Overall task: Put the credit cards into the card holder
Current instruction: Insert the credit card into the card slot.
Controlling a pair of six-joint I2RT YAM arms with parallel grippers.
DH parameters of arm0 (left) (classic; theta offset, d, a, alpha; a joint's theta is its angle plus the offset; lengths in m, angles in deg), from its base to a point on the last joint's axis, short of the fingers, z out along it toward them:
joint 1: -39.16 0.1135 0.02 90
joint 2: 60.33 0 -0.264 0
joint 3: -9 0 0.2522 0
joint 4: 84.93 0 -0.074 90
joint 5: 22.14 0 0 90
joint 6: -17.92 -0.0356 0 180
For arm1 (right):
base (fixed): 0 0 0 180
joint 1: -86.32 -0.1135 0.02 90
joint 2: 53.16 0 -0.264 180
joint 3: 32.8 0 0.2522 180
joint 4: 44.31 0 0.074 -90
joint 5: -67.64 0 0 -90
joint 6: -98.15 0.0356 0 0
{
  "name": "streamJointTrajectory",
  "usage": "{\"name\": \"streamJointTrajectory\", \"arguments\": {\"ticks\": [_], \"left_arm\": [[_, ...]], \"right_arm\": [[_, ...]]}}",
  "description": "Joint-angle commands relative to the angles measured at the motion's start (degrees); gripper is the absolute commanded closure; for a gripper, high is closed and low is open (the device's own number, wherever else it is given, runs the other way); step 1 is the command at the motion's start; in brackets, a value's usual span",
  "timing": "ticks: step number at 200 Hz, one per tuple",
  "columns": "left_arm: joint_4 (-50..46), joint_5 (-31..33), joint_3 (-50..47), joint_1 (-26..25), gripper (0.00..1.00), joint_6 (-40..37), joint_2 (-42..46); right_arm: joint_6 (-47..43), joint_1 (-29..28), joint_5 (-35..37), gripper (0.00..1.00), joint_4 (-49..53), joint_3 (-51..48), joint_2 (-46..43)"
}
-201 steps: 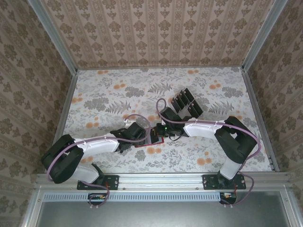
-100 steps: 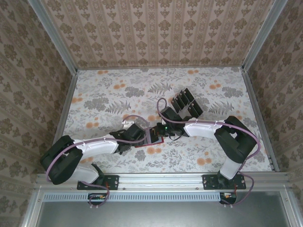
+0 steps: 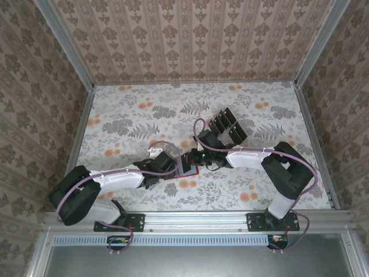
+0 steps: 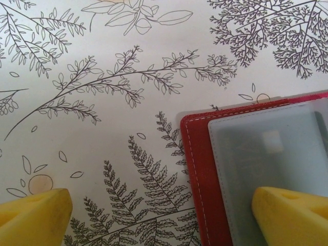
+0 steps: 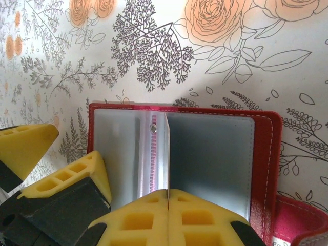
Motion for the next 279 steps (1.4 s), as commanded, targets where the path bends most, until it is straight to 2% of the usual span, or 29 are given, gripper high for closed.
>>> {"name": "streamJointTrajectory", "arguments": {"ticks": [1, 94, 279], "left_arm": [[-5.52, 0.49, -2.49, -0.16, 0.00, 0.34, -0.42], [-5.19, 0.35, -3.09, -0.12, 0.00, 0.78, -0.55], [-4.96, 0.23, -3.41, -0.13, 0.01, 0.96, -0.95]], "right_arm": [[1.31, 0.46, -1.89, 1.00, -4.35, -1.39, -0.42], [4.12, 0.66, -5.21, 1.00, -11.75, -2.54, 1.92], [6.34, 1.70, -7.43, 1.00, -18.82, -7.41, 5.18]]}}
